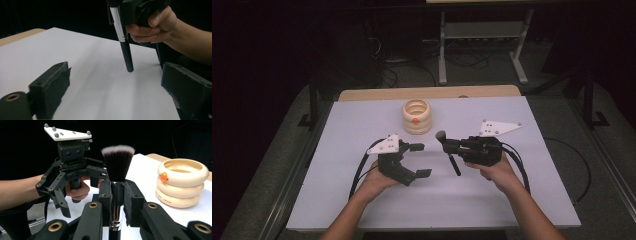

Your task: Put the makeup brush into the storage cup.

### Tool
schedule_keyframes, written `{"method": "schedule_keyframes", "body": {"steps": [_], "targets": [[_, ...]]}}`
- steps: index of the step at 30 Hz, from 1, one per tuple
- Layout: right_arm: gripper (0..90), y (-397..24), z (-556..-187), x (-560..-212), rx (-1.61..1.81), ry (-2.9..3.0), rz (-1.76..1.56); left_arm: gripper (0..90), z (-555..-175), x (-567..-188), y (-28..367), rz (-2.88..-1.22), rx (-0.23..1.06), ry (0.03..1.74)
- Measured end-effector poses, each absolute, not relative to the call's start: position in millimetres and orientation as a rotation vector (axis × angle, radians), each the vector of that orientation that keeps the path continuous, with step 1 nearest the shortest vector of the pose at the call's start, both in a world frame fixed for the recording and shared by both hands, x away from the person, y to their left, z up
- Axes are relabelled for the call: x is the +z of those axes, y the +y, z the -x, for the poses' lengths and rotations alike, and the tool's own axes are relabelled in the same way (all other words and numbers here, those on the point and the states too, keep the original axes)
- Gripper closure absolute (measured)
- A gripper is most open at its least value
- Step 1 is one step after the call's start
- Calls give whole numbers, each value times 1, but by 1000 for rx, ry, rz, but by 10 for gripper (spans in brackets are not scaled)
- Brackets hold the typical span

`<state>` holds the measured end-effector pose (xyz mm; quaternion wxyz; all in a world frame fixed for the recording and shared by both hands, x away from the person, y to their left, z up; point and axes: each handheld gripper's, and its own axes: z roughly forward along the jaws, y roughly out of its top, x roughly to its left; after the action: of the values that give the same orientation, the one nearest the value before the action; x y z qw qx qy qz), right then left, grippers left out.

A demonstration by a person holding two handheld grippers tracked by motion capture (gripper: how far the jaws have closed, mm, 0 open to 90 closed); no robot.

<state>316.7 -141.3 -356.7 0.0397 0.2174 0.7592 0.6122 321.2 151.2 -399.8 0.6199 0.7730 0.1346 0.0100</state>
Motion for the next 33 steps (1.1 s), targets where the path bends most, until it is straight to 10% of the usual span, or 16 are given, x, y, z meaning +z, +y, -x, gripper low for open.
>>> {"method": "schedule_keyframes", "body": {"steps": [33], "targets": [[767,-120,-313,-361,1896,2367,-617,432,-317,-404,126,-1772,-25,280]]}}
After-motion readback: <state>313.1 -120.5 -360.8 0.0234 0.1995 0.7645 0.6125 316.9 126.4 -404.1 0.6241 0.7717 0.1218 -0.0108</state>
